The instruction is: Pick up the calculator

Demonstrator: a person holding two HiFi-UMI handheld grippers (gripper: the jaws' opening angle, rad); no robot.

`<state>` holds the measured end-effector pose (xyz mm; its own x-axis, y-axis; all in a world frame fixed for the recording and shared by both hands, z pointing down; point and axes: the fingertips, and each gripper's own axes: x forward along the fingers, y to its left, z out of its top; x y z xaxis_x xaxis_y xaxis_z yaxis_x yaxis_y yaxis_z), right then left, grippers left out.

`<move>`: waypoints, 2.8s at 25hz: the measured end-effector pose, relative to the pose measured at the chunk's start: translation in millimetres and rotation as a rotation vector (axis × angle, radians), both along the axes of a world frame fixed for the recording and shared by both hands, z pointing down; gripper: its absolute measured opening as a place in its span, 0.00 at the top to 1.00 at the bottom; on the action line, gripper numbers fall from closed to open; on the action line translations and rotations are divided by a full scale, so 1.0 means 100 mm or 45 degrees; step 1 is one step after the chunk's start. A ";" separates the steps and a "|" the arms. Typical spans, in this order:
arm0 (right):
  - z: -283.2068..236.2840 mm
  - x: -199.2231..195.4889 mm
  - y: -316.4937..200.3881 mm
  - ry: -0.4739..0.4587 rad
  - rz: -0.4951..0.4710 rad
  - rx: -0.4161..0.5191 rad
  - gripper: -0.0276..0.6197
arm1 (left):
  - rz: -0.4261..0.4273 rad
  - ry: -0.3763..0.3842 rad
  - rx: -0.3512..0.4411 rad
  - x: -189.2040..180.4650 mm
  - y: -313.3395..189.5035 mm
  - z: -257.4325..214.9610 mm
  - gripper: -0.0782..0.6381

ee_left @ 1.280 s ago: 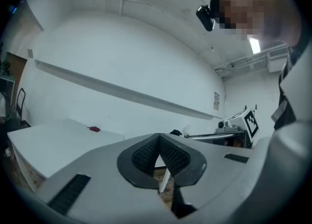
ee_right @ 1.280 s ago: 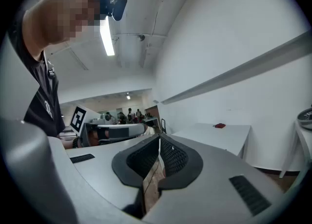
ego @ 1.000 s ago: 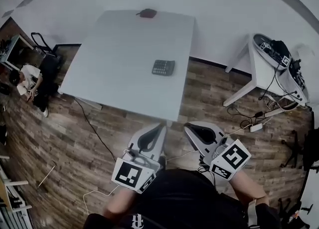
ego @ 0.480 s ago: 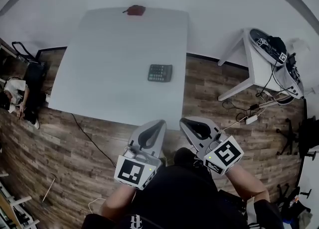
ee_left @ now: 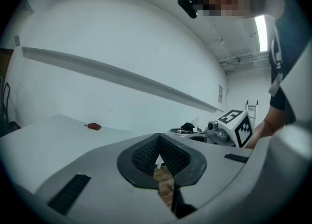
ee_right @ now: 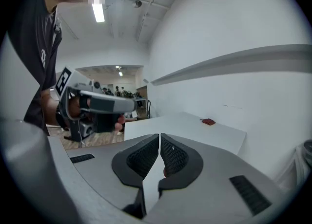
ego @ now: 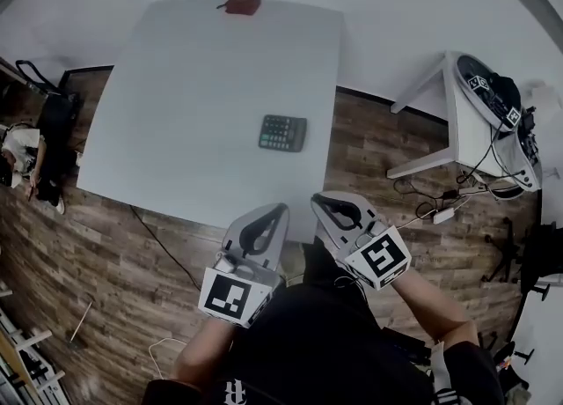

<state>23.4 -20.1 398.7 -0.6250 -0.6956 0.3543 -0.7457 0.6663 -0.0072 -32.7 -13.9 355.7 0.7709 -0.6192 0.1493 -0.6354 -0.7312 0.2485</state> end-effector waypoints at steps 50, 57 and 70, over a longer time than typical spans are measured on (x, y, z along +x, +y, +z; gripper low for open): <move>2.81 0.29 -1.57 1.395 -0.970 0.915 0.87 | -0.340 -0.037 -0.354 0.13 -0.73 0.80 0.88; 2.30 0.19 -1.56 1.385 -0.802 0.830 0.87 | -0.318 -0.021 -0.275 0.00 -0.67 0.66 0.88; 1.06 -0.12 -1.25 1.349 -0.545 0.781 0.87 | -0.278 0.003 -0.078 -0.25 -0.48 0.15 0.88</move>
<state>11.7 -145.1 504.8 -0.4501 -0.7353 0.5067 0.0715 0.5359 0.8413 -58.0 -61.7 371.1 0.6199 -0.7614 0.1899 -0.7763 -0.5598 0.2897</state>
